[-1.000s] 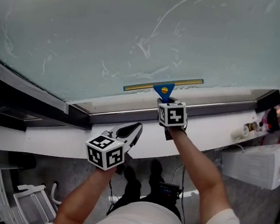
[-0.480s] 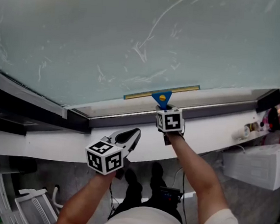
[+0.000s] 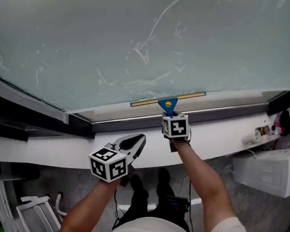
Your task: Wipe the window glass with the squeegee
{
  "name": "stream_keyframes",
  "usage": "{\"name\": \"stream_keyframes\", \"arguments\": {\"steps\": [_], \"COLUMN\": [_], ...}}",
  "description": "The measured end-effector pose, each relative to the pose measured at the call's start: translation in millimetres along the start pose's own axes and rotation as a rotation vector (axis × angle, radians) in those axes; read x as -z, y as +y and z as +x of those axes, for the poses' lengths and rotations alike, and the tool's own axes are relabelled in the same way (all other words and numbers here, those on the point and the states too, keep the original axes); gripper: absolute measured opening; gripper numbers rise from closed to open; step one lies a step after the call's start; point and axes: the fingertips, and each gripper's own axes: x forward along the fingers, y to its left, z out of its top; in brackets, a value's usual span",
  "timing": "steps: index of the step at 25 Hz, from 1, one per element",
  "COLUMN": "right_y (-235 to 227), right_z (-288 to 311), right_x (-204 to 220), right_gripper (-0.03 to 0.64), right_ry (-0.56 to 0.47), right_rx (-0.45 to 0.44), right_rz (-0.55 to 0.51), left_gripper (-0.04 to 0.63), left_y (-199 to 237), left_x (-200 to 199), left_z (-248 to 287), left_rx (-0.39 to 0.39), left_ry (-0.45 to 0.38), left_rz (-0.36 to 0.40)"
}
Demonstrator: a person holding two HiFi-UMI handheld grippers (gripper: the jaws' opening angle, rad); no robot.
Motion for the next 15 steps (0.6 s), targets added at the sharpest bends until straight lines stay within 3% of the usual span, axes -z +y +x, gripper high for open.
{"name": "stream_keyframes", "arguments": {"steps": [15], "right_y": [-1.5], "right_z": [6.3], "right_x": [9.2], "right_gripper": [0.13], "right_ry": [0.002], "right_rx": [-0.02], "right_rz": [-0.004], "left_gripper": [0.028], "left_y": [-1.1], "left_x": [11.0], "left_z": [7.5], "left_rx": [-0.004], "left_ry": [0.017], "left_rz": [-0.014]}}
